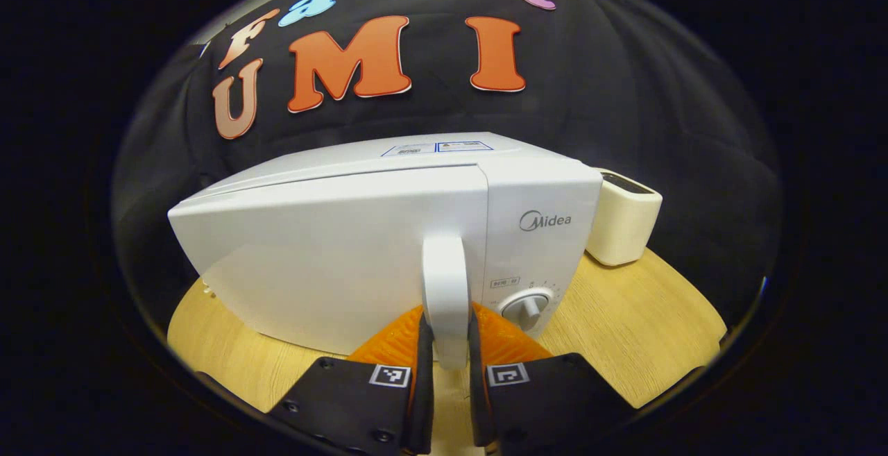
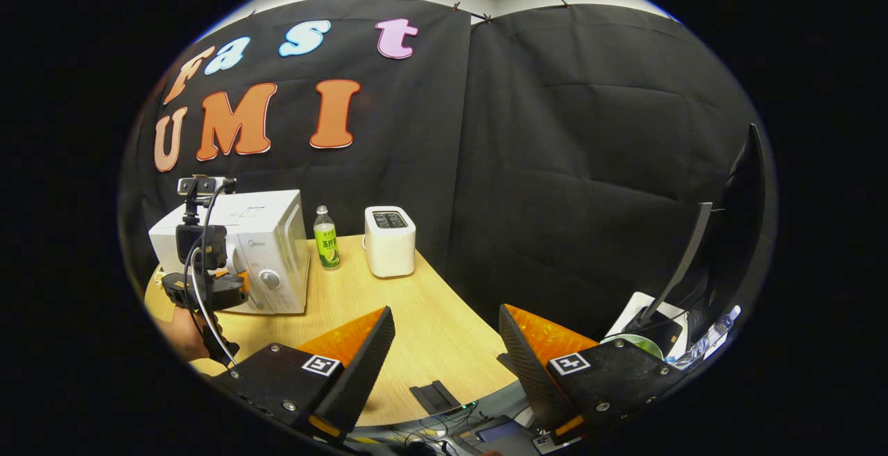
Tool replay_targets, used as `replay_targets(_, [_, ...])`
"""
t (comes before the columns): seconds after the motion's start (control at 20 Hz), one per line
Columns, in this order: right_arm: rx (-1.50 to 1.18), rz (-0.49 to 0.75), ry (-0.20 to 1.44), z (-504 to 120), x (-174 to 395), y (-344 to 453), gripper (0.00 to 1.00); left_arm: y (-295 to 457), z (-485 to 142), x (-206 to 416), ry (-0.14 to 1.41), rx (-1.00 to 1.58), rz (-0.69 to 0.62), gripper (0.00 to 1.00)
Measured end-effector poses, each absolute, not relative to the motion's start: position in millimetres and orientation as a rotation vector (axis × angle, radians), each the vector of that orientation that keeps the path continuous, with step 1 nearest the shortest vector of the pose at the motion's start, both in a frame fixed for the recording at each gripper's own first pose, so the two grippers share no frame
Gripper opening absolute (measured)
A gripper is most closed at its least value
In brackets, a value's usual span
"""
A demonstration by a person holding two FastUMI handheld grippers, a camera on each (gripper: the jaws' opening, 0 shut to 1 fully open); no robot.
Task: Open the microwave oven with the left hand, put the food in, and close the microwave oven.
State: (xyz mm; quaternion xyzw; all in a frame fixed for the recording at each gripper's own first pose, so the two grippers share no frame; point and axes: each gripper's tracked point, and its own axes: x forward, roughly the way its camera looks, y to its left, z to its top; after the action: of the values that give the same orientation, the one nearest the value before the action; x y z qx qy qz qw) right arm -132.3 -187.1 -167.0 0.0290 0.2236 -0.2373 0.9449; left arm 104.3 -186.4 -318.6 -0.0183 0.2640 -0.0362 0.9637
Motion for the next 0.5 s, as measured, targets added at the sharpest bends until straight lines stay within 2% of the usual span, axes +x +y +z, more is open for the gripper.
replay_targets(0.15, [0.061, -0.458, 0.476, -172.2, -136.3, -181.2, 0.93, -187.5, -319.1, 105.3, 0.541, -0.028, -0.092, 0.18])
replay_targets(0.45, [0.062, -0.411, 0.486, -174.4, -138.9, -176.2, 0.93, -187.3, -318.8, 102.2, 0.559, 0.001, -0.082, 0.18])
replay_targets(0.5, [0.066, -0.405, 0.489, -175.7, -139.3, -177.0, 0.93, -186.8, -318.9, 101.3, 0.562, 0.001, -0.081, 0.13])
